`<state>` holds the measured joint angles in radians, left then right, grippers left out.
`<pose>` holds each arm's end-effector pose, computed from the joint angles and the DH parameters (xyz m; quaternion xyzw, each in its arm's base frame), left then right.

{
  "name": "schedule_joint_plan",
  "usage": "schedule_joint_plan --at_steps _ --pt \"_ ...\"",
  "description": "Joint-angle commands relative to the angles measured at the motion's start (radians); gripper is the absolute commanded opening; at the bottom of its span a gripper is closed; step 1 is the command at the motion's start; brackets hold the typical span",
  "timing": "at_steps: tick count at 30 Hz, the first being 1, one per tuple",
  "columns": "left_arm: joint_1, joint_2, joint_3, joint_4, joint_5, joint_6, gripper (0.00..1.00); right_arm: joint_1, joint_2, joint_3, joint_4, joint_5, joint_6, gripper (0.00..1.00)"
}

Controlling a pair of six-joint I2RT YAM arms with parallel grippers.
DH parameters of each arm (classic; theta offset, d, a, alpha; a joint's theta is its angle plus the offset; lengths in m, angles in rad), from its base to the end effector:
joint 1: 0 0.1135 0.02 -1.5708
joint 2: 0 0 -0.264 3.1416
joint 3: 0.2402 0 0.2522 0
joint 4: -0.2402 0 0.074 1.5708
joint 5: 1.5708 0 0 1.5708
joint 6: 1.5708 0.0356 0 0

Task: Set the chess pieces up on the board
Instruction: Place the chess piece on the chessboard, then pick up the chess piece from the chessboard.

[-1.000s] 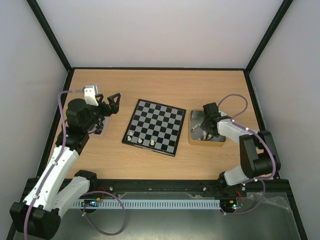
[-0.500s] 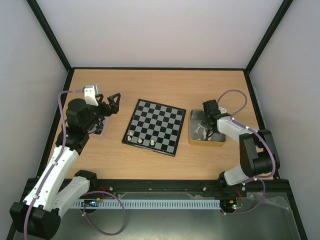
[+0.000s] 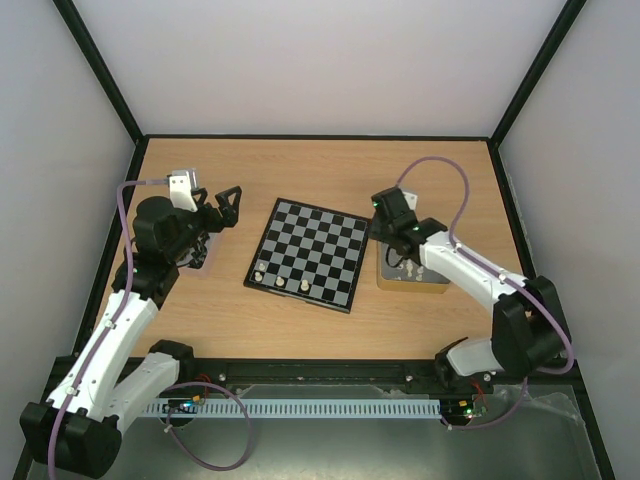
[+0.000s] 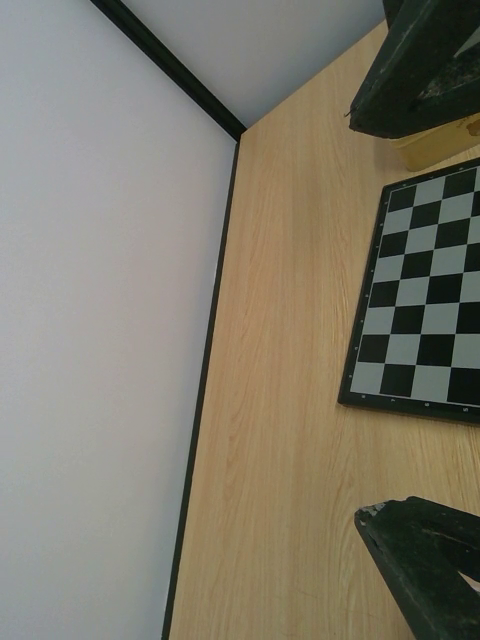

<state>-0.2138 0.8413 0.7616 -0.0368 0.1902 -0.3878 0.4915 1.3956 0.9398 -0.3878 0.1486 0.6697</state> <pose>0.1952 -0.0493 0.3380 -0.0017 0.7464 -0.2638 0.6110 0.2608 0.1336 0.2379 0.1092 0.9260 0.1365 0.3346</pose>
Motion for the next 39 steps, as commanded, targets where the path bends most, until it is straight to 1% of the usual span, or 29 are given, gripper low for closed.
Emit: schedule_joint_plan --at_steps 1,7,12,16,20,23,30,33,39 --pt "-0.002 0.005 0.002 0.008 -0.004 0.006 0.99 0.118 0.025 0.032 -0.026 -0.018 0.021 0.05" --pt "-0.002 0.004 0.002 0.005 -0.005 0.007 0.99 0.282 0.14 0.058 -0.028 -0.015 0.01 0.05" --pt "-0.002 0.003 0.003 0.003 -0.008 0.008 0.99 0.329 0.216 0.069 -0.028 -0.025 0.017 0.07" --pt "-0.002 0.003 0.002 0.003 -0.008 0.007 0.99 0.331 0.251 0.074 -0.034 -0.034 0.014 0.14" --pt "-0.002 0.002 0.004 0.002 -0.009 0.007 0.99 0.331 0.273 0.091 -0.05 -0.038 0.007 0.26" --pt "-0.002 0.003 0.004 0.0 -0.012 0.007 0.99 0.331 0.279 0.1 -0.054 -0.037 0.005 0.28" --pt "-0.002 0.0 0.005 -0.002 -0.015 0.008 0.99 0.331 0.315 0.117 -0.068 -0.003 0.016 0.26" --pt "-0.002 -0.001 0.004 -0.001 -0.014 0.007 0.99 0.331 0.333 0.123 -0.07 0.017 0.022 0.23" --pt "-0.002 -0.001 0.004 -0.002 -0.012 0.009 0.99 0.331 0.352 0.136 -0.052 0.021 0.019 0.06"
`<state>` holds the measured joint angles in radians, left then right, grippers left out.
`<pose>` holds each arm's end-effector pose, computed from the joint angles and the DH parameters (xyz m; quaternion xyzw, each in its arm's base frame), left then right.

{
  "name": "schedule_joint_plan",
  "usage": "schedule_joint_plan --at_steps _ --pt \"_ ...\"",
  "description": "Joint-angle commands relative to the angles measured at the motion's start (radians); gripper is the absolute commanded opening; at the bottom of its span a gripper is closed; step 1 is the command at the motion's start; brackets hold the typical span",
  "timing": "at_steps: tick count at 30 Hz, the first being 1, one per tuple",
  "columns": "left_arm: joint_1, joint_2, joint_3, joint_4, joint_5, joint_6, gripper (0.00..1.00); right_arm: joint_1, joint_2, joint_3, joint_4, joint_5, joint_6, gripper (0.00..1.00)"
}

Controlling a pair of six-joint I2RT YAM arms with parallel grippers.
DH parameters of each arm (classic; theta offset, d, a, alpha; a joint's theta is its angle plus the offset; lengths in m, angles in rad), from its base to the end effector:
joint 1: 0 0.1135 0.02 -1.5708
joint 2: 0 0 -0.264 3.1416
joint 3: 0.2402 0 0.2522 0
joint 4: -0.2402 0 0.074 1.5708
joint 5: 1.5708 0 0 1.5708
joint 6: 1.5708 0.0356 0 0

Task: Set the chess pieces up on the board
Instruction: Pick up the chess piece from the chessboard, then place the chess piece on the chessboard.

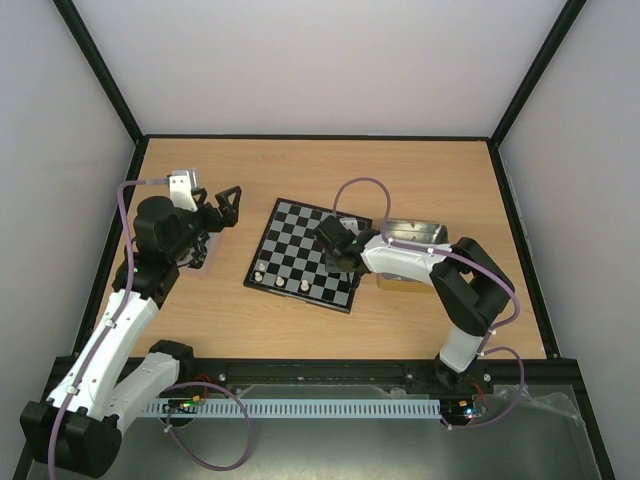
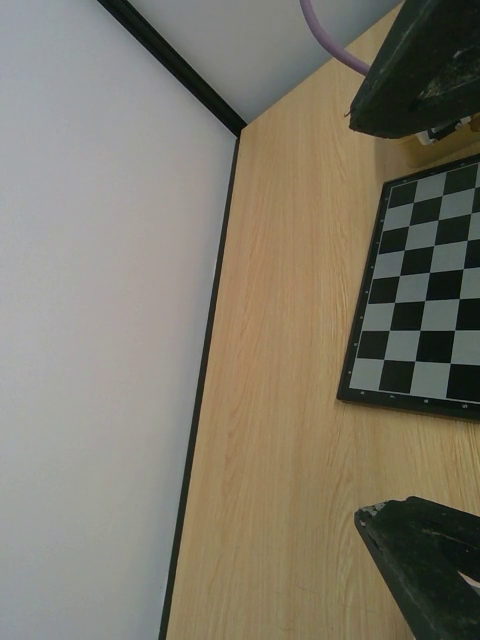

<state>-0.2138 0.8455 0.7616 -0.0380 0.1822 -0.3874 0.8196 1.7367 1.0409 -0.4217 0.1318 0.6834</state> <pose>0.1962 -0.0492 0.3371 -0.0046 0.7482 -0.2605 0.6102 0.2341 0.2438 0.1647 -0.0514 0.9711 0.1062 0.2076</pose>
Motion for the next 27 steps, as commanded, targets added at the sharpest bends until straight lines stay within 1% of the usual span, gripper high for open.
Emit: schedule_joint_plan --at_steps 1,4,9,12,17,22,27 --pt "-0.002 -0.006 0.005 -0.002 -0.004 0.009 0.99 0.003 0.011 0.04 -0.018 0.038 0.002 0.05" --pt "-0.002 -0.007 0.005 -0.002 -0.004 0.009 0.99 0.004 0.008 0.061 -0.026 0.032 -0.009 0.03" --pt "-0.002 -0.012 0.006 -0.002 -0.008 0.01 0.99 0.03 0.015 0.132 -0.034 -0.011 -0.043 0.02" --pt "-0.002 -0.02 0.008 -0.01 -0.039 0.005 0.99 0.066 0.052 0.202 -0.044 -0.043 -0.072 0.02" --pt "-0.002 -0.05 0.005 -0.023 -0.139 -0.002 0.99 0.135 0.144 0.31 -0.051 -0.1 -0.1 0.03" --pt "-0.002 -0.06 0.003 -0.031 -0.186 -0.011 0.99 0.17 0.21 0.385 -0.048 -0.164 -0.115 0.03" --pt "-0.002 -0.056 0.004 -0.037 -0.199 -0.014 0.99 0.188 0.256 0.431 -0.054 -0.199 -0.126 0.04"
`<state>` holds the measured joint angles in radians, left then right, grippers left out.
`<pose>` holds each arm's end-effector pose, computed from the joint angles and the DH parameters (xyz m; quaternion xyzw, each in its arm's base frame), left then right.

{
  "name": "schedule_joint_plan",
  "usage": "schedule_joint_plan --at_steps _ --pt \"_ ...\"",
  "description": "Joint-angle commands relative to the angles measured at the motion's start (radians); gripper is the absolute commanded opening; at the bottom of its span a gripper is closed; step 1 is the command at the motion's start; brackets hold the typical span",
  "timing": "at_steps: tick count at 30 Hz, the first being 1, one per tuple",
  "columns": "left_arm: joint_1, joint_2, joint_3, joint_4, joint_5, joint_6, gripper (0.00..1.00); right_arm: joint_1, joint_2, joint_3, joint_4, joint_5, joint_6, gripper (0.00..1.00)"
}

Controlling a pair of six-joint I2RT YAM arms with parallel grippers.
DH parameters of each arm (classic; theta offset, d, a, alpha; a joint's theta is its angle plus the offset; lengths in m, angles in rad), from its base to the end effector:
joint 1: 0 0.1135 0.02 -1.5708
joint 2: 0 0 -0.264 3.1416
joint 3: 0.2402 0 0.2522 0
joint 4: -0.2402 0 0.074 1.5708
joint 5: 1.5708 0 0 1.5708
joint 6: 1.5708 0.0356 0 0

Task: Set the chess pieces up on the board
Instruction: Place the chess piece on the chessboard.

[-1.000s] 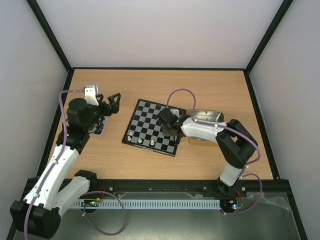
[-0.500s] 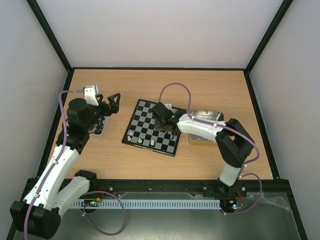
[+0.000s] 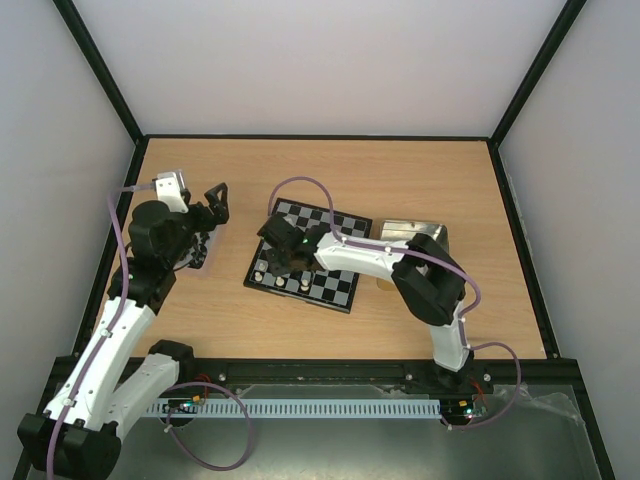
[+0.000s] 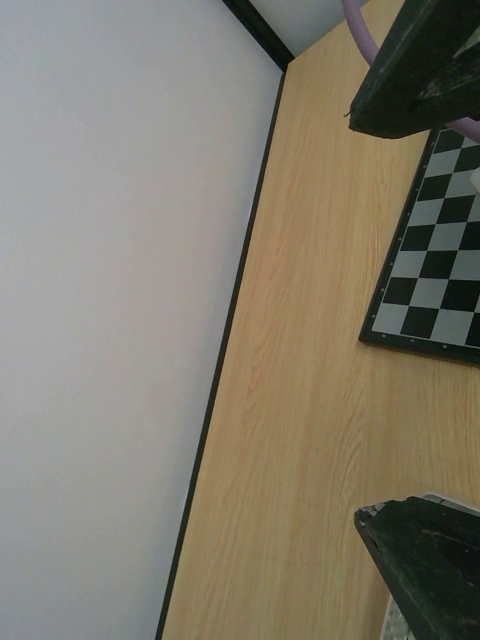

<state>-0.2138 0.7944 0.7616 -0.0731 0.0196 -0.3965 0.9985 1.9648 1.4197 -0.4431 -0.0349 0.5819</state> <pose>0.1863 -0.0412 0.3422 -0.0613 0.7410 -0.2078 0.6356 0.2276 0.3556 0.1901 -0.2030 0.9360 0.2158 0.1902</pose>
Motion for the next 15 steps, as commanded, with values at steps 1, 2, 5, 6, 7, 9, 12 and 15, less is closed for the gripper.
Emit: schedule_joint_plan --at_steps 1,2,5,6,7,9,12,15 --pt "-0.002 -0.004 0.004 -0.002 -0.037 -0.005 0.99 0.011 0.035 0.057 -0.031 -0.036 -0.025 0.04" --pt "-0.002 -0.003 0.004 -0.002 -0.037 -0.004 0.99 0.012 0.042 0.062 -0.033 -0.037 -0.025 0.04" --pt "-0.002 -0.003 0.005 -0.004 -0.037 -0.004 0.99 0.013 0.063 0.081 -0.042 -0.039 -0.03 0.05" --pt "-0.002 -0.003 0.004 -0.004 -0.037 -0.003 0.99 0.014 0.069 0.088 -0.044 -0.042 -0.032 0.05" --pt "-0.002 -0.003 0.004 -0.004 -0.037 -0.004 0.99 0.014 0.075 0.092 -0.046 -0.045 -0.035 0.05" --pt "-0.002 -0.003 0.005 -0.004 -0.037 -0.003 0.99 0.015 0.085 0.1 -0.048 -0.048 -0.038 0.06" --pt "-0.002 -0.003 0.004 -0.003 -0.038 -0.002 0.99 0.017 0.101 0.113 -0.054 -0.058 -0.044 0.06" --pt "-0.002 -0.002 0.006 -0.005 -0.038 -0.002 0.99 0.019 0.122 0.127 -0.067 -0.062 -0.052 0.06"
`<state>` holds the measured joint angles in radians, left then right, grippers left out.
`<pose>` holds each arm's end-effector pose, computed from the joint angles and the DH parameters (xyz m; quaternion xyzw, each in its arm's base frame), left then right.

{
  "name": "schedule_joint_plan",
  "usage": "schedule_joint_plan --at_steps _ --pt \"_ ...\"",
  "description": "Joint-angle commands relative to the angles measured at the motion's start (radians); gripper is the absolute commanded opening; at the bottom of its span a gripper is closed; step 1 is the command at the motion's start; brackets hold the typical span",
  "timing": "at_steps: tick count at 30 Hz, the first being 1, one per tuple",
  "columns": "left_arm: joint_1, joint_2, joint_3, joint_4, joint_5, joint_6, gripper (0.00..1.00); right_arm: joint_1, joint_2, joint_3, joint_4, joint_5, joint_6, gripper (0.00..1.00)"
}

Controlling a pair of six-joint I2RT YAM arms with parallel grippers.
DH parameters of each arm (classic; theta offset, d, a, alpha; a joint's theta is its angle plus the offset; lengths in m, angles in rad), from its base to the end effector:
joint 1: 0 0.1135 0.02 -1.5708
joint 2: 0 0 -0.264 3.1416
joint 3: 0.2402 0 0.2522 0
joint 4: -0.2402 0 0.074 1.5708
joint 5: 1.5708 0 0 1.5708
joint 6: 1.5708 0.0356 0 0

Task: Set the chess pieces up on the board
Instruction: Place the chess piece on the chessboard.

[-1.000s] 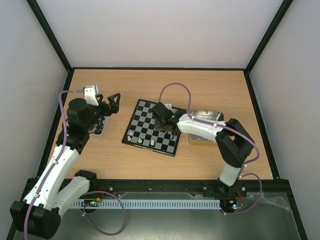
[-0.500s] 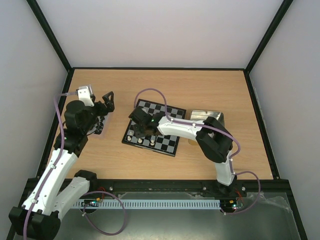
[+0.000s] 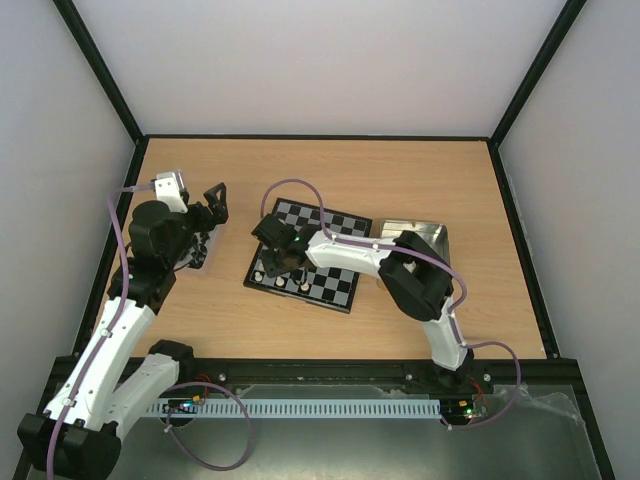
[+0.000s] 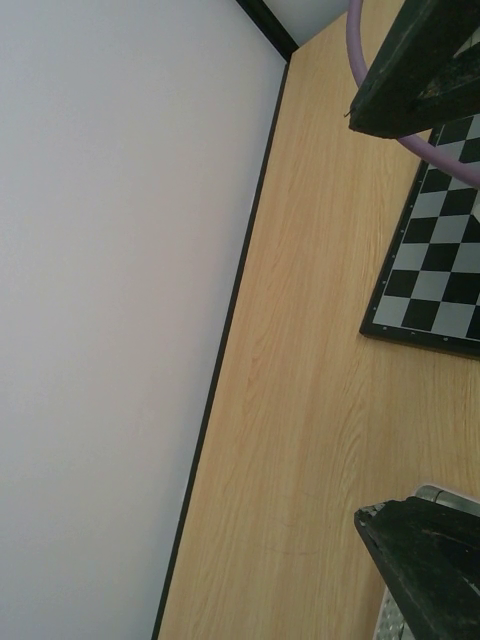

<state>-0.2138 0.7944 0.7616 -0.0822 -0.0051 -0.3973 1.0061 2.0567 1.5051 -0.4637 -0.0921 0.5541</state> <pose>0.1864 -0.0403 0.3412 -0.0701 0.7433 -0.1983 0.6351 0.2333 0.3744 0.1767 -0.2276 0.9334 0.2241 0.1636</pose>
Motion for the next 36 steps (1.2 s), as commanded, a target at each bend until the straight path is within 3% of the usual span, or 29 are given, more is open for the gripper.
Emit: schedule_joint_plan --at_steps 1,11,21,29,36 --pt "-0.002 -0.001 0.006 0.002 -0.013 -0.001 0.99 0.013 0.032 0.045 -0.049 -0.007 -0.027 0.06" --pt "-0.002 0.002 0.007 0.0 -0.016 -0.001 0.99 0.014 0.027 0.042 -0.046 0.002 -0.028 0.19" --pt "-0.002 0.001 0.007 -0.001 -0.015 -0.001 0.99 0.013 -0.043 0.048 -0.031 0.077 0.007 0.2" --pt "-0.002 0.0 0.008 0.001 -0.01 -0.003 0.99 -0.041 -0.272 -0.086 0.006 0.305 0.121 0.24" --pt "-0.002 0.004 0.006 0.003 -0.003 -0.004 0.99 -0.248 -0.53 -0.302 0.001 0.447 0.183 0.3"
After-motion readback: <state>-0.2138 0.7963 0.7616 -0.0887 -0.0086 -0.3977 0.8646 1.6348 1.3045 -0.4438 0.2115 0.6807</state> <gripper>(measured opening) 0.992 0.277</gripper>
